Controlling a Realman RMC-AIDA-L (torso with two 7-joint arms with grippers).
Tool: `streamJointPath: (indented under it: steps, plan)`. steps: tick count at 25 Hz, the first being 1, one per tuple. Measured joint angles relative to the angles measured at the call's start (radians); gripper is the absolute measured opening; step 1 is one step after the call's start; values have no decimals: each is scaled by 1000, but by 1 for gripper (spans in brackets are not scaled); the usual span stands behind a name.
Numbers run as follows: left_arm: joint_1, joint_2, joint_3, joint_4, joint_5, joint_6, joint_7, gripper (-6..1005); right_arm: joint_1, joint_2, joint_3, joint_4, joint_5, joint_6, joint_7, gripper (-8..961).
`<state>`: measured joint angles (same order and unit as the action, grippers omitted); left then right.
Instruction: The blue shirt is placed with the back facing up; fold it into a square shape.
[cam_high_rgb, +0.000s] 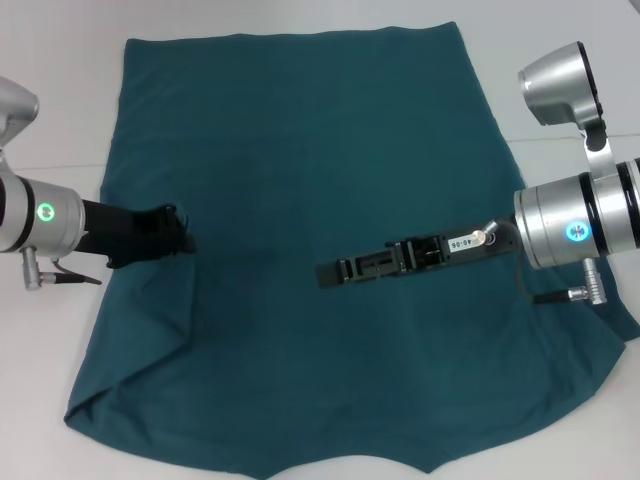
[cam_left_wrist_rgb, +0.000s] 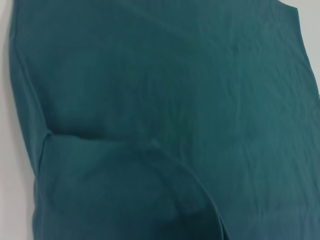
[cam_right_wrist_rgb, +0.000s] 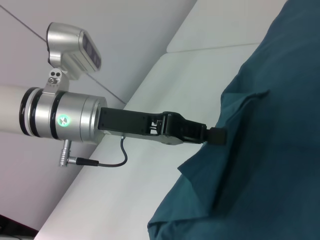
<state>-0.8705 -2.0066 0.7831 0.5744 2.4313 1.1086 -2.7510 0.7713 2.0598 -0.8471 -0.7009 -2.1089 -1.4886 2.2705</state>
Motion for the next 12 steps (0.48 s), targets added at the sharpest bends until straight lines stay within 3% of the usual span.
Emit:
streamJointPath:
  steps: [9, 12]
  plan:
    - [15, 5, -49, -10, -42, 4, -2, 86, -12, 0, -1, 1, 1, -4, 0, 891]
    - [26, 5, -57, -10, -69, 21, 4, 145, -12, 0, -2, 1, 1, -5, 0, 890]
